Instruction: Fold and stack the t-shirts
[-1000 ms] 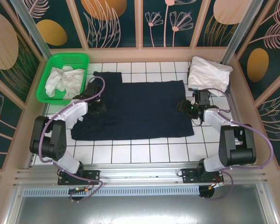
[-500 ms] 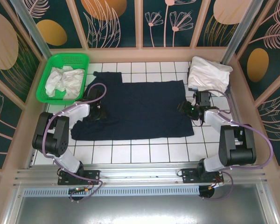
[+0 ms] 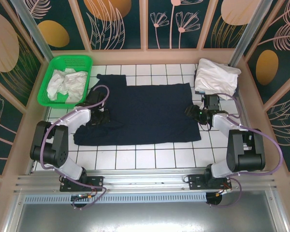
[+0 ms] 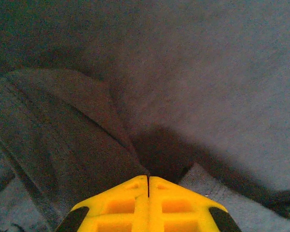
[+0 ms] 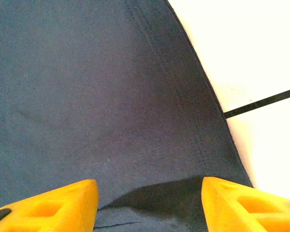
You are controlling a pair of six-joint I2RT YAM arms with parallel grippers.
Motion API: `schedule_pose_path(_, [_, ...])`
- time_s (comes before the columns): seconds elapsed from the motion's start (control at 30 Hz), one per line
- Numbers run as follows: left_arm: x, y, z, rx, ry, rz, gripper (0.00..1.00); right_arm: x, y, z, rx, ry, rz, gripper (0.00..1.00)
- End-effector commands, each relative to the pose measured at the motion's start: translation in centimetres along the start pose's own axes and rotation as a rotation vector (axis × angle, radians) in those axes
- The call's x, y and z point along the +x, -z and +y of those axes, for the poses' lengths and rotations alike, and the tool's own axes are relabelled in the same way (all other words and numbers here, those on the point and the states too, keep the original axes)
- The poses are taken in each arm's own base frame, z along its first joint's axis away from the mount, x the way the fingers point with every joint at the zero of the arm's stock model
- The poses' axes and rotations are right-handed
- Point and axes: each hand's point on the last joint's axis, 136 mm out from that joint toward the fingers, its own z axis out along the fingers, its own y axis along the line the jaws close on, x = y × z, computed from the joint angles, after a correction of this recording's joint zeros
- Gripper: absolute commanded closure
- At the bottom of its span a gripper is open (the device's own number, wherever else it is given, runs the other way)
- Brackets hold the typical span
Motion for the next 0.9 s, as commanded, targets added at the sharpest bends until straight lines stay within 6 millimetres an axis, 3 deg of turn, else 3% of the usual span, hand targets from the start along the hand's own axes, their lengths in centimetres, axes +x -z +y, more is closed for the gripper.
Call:
schedule_pose_path(0.0, [-3.5, 2.0, -2.4, 0.074, -0.062, -0.096, 1.00, -0.4, 0.4, 0.3, -0.020, 0.027, -0.020, 0.41])
schedule_pose_path(0.2, [-6.2, 1.5, -3.3, 0.064, -0.135, -0.129, 1.00, -0.3, 0.3, 0.1, -0.020, 0.026, -0.015, 0.41])
schedule_pose_path(0.3, [-7.0, 0.2, -3.9, 0.072, -0.194, -0.106, 0.97, -0.2, 0.2, 0.0, -0.021, 0.026, -0.011, 0.41])
schedule_pose_path(0.4, [-7.4, -1.7, -4.4, 0.082, -0.231, -0.072, 0.82, -0.2, 0.1, 0.3, -0.035, 0.022, -0.006, 0.41])
schedule_pose_path(0.43, [-7.5, -2.2, -4.5, 0.083, -0.234, -0.057, 0.69, -0.2, 0.0, 0.4, -0.041, 0.019, -0.002, 0.41])
schedule_pose_path(0.5, [-8.1, -2.7, -4.8, 0.086, -0.218, -0.062, 0.56, 0.1, 0.0, 1.2, -0.068, 0.028, 0.005, 0.42])
schedule_pose_path(0.63, [-10.2, -1.2, -4.7, 0.062, -0.122, -0.157, 0.18, 0.7, 0.5, 6.0, -0.144, 0.182, -0.031, 0.47])
schedule_pose_path(0.7, [-10.9, 0.5, -3.9, 0.026, -0.065, -0.215, 0.07, 1.4, 0.6, 9.0, -0.192, 0.274, -0.041, 0.46])
schedule_pose_path(0.77, [-10.8, 2.4, -2.3, -0.036, 0.001, -0.269, 0.05, 2.9, 0.3, 12.2, -0.255, 0.364, -0.025, 0.46])
schedule_pose_path(0.87, [-8.1, 4.7, 0.6, -0.125, 0.095, -0.302, 0.03, 5.7, -1.2, 16.5, -0.299, 0.503, 0.018, 0.46])
